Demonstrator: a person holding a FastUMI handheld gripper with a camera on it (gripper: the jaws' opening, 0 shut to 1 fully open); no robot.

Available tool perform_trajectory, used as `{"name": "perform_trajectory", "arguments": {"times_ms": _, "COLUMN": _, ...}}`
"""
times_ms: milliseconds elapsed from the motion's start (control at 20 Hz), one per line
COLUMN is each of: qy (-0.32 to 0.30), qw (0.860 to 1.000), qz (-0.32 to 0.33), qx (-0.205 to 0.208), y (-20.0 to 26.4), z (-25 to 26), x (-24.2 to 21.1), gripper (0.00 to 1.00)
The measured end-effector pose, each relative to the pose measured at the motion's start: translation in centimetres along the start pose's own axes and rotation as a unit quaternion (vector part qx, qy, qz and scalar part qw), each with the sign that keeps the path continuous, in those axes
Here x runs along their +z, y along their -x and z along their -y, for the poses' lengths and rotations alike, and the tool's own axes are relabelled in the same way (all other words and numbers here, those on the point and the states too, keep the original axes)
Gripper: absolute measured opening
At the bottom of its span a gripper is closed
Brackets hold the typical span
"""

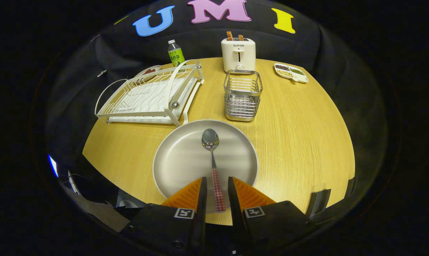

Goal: Take the plate from the dish rack, then take the spoon from the basket and place it into the plate.

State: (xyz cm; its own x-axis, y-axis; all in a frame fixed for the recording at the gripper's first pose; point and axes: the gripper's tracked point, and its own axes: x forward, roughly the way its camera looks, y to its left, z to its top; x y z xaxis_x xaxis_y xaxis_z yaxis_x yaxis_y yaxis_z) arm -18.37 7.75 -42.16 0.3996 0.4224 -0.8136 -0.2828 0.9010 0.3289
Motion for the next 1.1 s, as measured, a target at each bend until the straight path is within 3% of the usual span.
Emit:
{"name": "perform_trajectory", "arguments": {"times_ms": 250, "qy": 0.009, "qw": 1.0, "qz": 0.009, "qx": -0.007, "y": 0.5, "z": 0.3, "x": 0.4, "gripper": 0.93}}
{"name": "perform_trajectory", "arguments": {"times_ms": 300, "qy": 0.01, "qw": 1.0, "qz": 0.012, "qx": -0.009, "y": 0.7, "z": 0.2, "x": 0.6, "gripper": 0.97}}
{"name": "perform_trajectory", "arguments": {"times_ms": 700, "qy": 0.034, "qw": 0.994, "qz": 0.102, "qx": -0.035, "y": 4.2, "z": 0.3, "x": 7.1, "gripper": 0.99}}
{"name": "perform_trajectory", "arguments": {"times_ms": 1100, "qy": 0.067, "qw": 0.967, "qz": 0.238, "qx": -0.065, "y": 12.2, "z": 0.4, "x": 18.6, "gripper": 0.97}}
